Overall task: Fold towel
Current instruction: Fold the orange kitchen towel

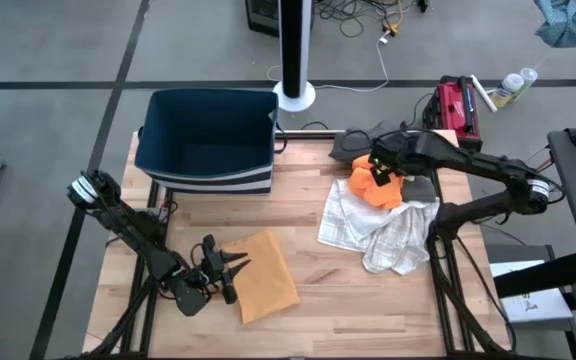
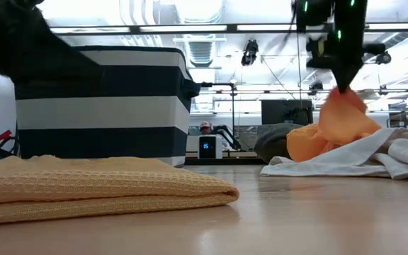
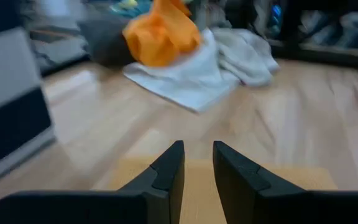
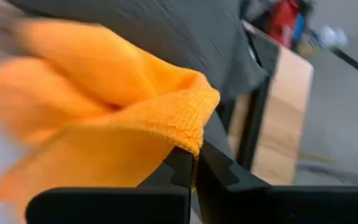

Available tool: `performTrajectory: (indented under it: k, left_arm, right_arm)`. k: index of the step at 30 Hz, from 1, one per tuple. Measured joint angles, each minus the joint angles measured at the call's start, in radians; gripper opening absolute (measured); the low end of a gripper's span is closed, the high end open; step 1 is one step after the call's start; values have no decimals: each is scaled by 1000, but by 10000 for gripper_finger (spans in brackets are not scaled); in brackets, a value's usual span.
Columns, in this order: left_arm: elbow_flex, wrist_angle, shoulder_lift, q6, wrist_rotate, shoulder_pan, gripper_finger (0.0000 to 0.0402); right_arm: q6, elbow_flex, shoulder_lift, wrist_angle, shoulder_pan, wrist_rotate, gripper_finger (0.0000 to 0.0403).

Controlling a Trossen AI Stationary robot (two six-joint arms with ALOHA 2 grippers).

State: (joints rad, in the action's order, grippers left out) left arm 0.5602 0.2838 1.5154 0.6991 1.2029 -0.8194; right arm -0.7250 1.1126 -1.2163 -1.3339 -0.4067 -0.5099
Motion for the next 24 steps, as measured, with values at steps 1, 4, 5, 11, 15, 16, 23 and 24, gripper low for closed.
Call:
performTrajectory:
  k: [1, 4, 5, 11, 15, 16, 23, 24]
  left_arm:
    - [0, 21, 0, -6, 31, 5, 76]
    - [0, 128, 0, -97, 124, 24, 76]
    - [0, 173, 0, -146, 143, 33, 76]
    - [0, 492, 8, -492, -3, 125, 76]
    - [0, 601, 25, -567, -257, 193, 76]
    - [0, 604, 33, -562, -276, 203, 76]
    - [11, 692, 127, -533, -280, 221, 77]
    - [21, 725, 151, -543, -291, 223, 79]
  right_arm:
    - [-16, 33, 7, -6, 39, 6, 2]
    - [-73, 128, 7, -29, 164, 20, 1]
    - [-93, 157, -2, -33, 211, 20, 1]
    - [-166, 301, -122, -15, 453, 9, 1]
    - [-165, 442, -274, -13, 567, -16, 0]
    - [-156, 487, -312, -14, 590, -18, 0]
    - [-22, 854, -556, -20, 686, -24, 0]
    - [-2, 900, -585, -23, 689, -23, 0]
